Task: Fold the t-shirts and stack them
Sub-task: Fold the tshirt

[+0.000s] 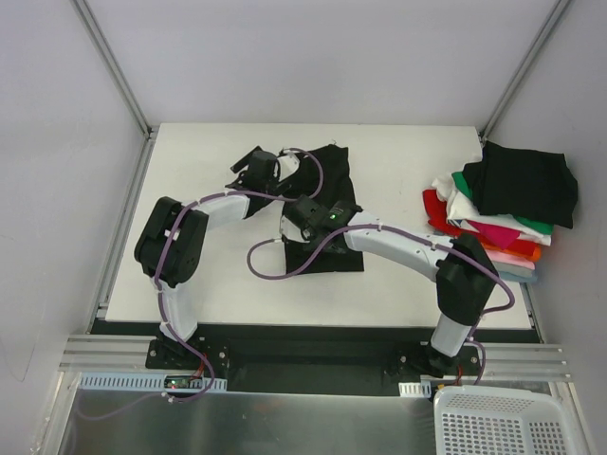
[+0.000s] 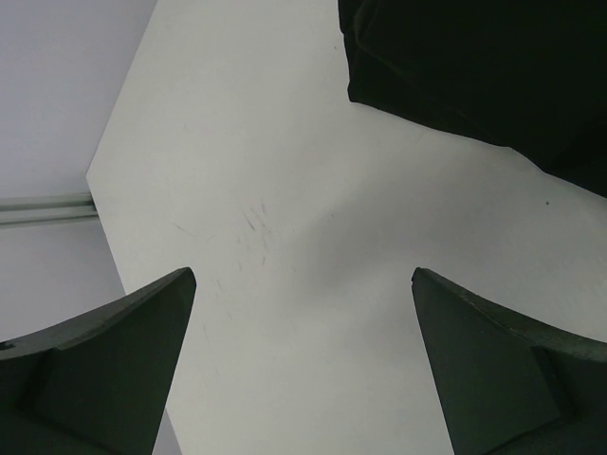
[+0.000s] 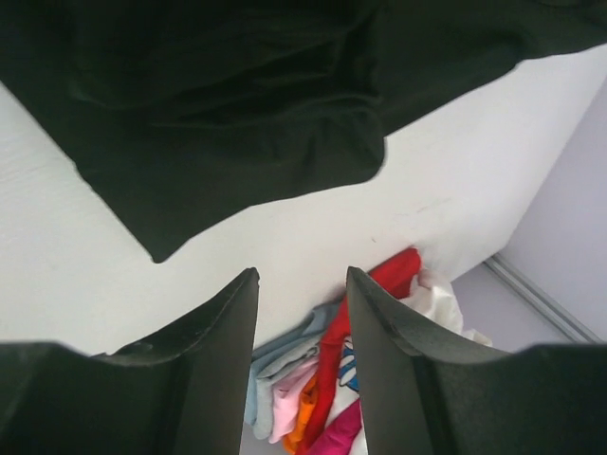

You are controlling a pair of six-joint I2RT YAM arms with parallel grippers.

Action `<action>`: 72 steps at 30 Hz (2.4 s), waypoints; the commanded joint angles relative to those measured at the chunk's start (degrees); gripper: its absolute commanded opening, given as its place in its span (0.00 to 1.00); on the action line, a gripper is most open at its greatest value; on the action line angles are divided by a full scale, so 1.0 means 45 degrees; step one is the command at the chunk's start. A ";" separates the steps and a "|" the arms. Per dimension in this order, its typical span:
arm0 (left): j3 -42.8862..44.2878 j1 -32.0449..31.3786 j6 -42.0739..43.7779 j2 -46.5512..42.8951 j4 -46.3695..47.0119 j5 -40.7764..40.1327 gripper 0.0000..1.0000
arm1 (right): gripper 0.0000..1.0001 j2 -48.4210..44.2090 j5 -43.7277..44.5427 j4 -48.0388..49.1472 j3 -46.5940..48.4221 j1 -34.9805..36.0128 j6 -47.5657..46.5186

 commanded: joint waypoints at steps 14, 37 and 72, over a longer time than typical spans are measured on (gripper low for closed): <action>0.1601 0.1734 0.0162 0.0886 -0.0177 -0.0027 0.99 | 0.47 0.1380 -0.1210 0.0277 0.0162 0.1858 0.1239; 0.0957 0.1872 0.0259 0.0946 0.0195 0.0148 0.99 | 0.22 0.3157 -0.1367 0.0902 0.0962 0.1880 0.0419; 0.0429 0.1872 -0.0014 0.0458 0.0390 -0.0125 0.99 | 0.02 0.5189 0.1875 0.2521 0.4692 0.0669 -0.2237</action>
